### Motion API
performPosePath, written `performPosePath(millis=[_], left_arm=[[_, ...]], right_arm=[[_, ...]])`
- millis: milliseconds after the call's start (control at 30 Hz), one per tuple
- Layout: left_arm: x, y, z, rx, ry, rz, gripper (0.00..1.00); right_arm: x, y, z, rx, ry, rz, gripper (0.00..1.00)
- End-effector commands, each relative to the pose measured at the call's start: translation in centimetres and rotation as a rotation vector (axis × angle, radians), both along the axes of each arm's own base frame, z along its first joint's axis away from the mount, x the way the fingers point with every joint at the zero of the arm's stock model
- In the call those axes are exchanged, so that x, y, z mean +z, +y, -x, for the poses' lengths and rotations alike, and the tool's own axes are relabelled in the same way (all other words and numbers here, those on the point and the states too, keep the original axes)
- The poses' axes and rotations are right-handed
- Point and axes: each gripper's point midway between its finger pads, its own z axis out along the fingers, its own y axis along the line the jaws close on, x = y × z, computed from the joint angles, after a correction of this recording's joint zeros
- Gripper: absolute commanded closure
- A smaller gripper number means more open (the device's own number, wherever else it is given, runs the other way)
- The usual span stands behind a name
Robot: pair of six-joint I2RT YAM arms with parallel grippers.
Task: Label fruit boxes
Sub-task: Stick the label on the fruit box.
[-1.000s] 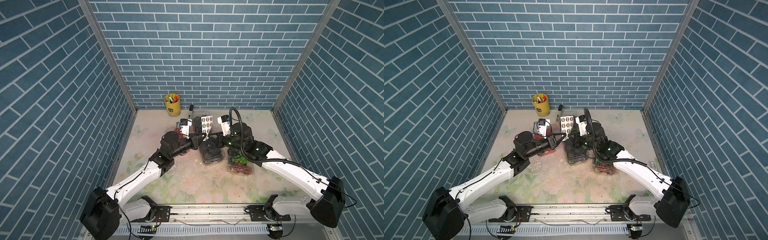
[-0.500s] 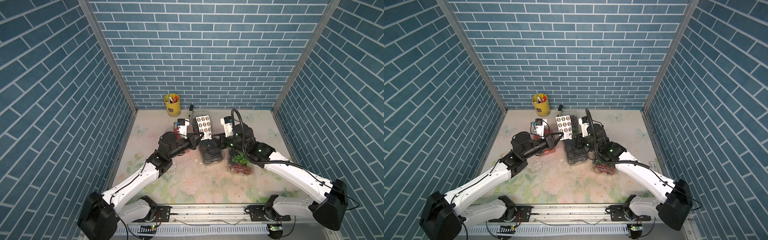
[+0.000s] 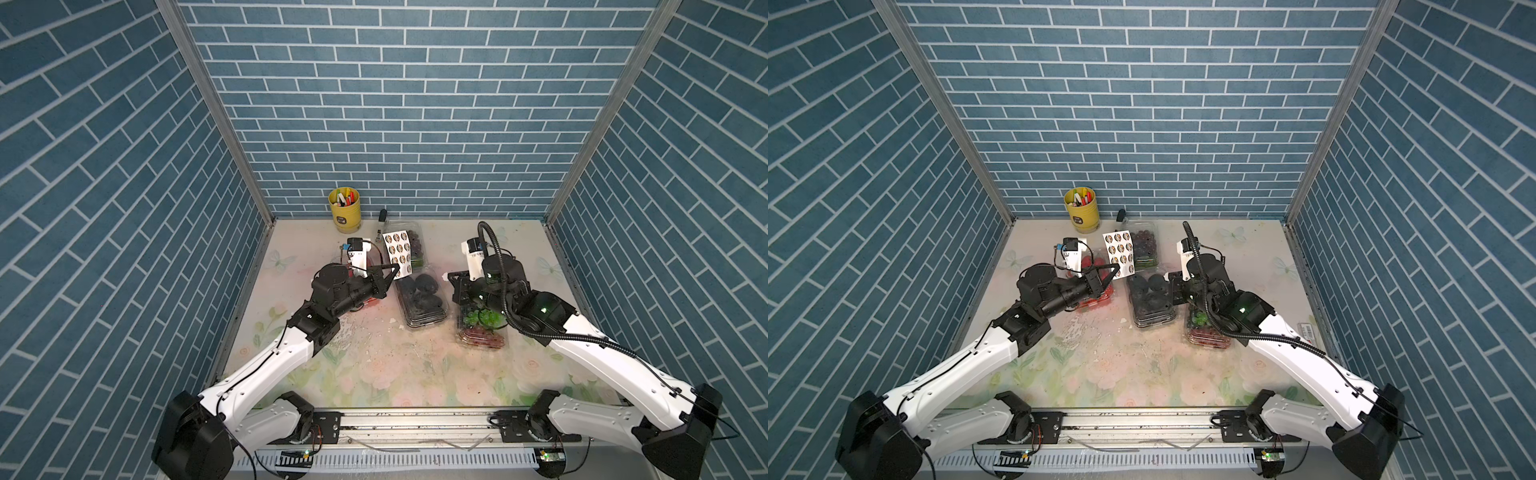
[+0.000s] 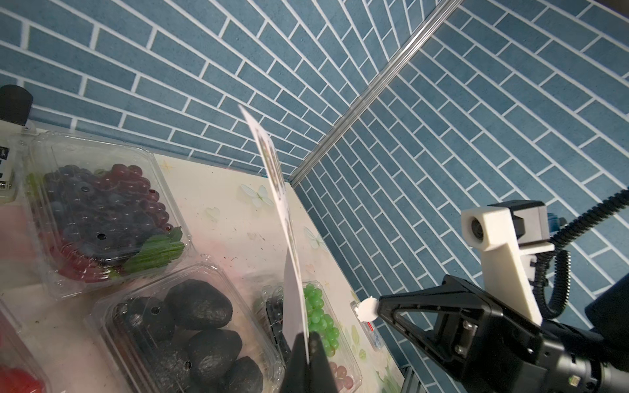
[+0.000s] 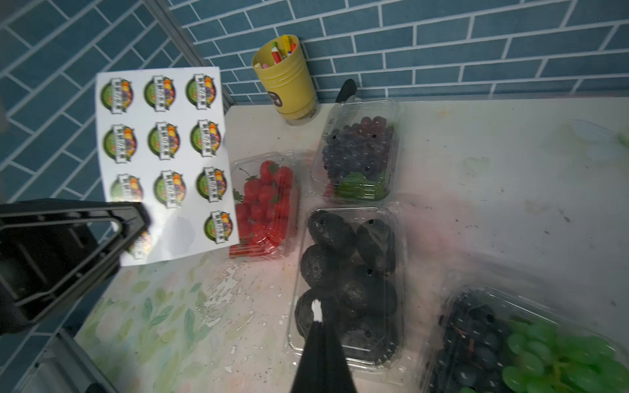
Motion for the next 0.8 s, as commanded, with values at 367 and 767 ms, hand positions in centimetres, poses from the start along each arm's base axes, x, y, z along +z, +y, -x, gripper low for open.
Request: performPosePath(millis=[367, 767], left_arm=[[-0.3, 1.7, 1.5, 0.011, -0.054, -0.078, 1.0], [-1.1, 2.6, 2.3, 0.029, -0.045, -0.092, 1.0]], right_arm=[[-8.9, -12.1, 0.2, -0.279, 0.21, 0.76, 1.0], [-11.8, -12.4, 0.1, -0.262, 0.276, 0.88, 1.0]])
